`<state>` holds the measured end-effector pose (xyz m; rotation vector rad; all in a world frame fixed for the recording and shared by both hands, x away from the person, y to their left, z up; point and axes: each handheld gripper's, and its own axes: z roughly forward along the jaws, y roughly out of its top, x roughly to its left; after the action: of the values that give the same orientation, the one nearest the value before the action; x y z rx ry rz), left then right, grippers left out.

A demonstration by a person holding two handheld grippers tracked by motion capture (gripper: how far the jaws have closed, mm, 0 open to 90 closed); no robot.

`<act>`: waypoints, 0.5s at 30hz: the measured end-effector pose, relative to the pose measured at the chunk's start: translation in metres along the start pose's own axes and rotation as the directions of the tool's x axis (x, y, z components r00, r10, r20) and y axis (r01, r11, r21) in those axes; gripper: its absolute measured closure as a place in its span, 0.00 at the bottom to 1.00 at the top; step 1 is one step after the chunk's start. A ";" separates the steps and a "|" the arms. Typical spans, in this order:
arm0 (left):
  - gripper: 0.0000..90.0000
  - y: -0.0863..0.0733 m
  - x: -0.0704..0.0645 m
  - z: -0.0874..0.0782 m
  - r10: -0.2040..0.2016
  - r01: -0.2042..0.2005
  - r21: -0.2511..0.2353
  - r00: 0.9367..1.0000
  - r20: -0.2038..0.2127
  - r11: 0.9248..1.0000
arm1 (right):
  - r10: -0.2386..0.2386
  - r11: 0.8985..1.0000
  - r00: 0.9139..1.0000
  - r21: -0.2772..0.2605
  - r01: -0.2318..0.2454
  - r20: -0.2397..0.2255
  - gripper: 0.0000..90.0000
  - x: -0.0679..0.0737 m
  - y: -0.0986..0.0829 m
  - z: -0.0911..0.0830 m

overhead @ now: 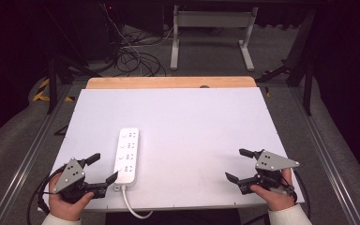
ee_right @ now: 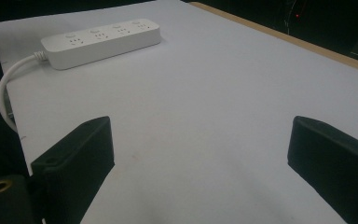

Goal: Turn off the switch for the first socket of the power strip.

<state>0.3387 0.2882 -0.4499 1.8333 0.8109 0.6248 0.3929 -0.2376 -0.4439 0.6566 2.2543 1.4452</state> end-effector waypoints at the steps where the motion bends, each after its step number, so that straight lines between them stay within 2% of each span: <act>1: 0.15 0.000 0.000 0.000 0.001 -0.001 0.002 1.000 0.001 1.000 | -0.001 1.000 1.000 -0.001 0.001 -0.001 0.08 0.000 0.000 0.000; 4: 0.16 0.000 -0.001 0.000 -0.008 0.008 0.003 1.000 0.004 1.000 | -0.003 1.000 1.000 0.000 0.003 -0.001 0.09 0.001 0.000 0.000; 9: 0.17 0.001 -0.002 0.000 0.000 0.000 0.006 1.000 0.001 1.000 | -0.003 1.000 1.000 0.002 0.003 0.002 0.10 0.000 -0.001 0.000; 11: 0.18 0.001 -0.001 0.000 0.017 -0.017 0.012 1.000 -0.003 1.000 | -0.002 1.000 1.000 0.004 0.002 -0.001 0.10 0.000 -0.001 0.001; 15: 0.19 0.002 -0.001 0.000 0.016 -0.016 0.013 1.000 -0.002 1.000 | -0.005 1.000 1.000 0.006 0.005 0.000 0.11 0.000 -0.001 0.001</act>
<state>0.3382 0.2872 -0.4482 1.8528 0.8037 0.6337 0.3928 -0.2371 -0.4446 0.6527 2.2600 1.4366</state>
